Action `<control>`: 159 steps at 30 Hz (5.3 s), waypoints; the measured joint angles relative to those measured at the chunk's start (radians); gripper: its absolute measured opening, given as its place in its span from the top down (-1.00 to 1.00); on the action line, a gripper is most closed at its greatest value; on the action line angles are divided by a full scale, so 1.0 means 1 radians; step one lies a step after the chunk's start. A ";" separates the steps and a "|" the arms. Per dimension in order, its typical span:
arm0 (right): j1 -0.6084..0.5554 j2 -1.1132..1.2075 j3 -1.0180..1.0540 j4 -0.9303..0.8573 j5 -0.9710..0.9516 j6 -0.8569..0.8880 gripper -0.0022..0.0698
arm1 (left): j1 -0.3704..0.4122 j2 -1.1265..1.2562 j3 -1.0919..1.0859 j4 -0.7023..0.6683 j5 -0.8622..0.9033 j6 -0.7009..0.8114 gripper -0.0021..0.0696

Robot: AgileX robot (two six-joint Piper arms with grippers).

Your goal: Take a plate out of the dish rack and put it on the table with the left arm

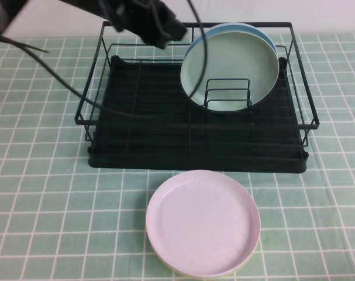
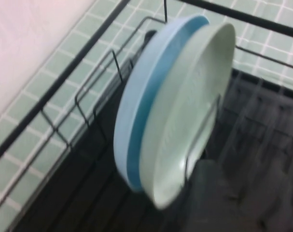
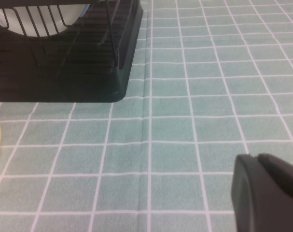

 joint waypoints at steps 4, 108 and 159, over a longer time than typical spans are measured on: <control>0.000 0.000 0.000 0.000 0.000 0.000 0.99 | -0.052 0.066 -0.023 0.016 -0.091 0.017 -0.23; 0.000 0.000 0.000 0.000 0.000 0.000 0.99 | -0.008 -0.204 0.877 -0.216 -0.085 -0.246 0.82; 0.000 0.000 0.000 0.000 0.000 0.000 0.99 | -0.010 -1.148 1.331 0.514 -0.466 -0.726 0.94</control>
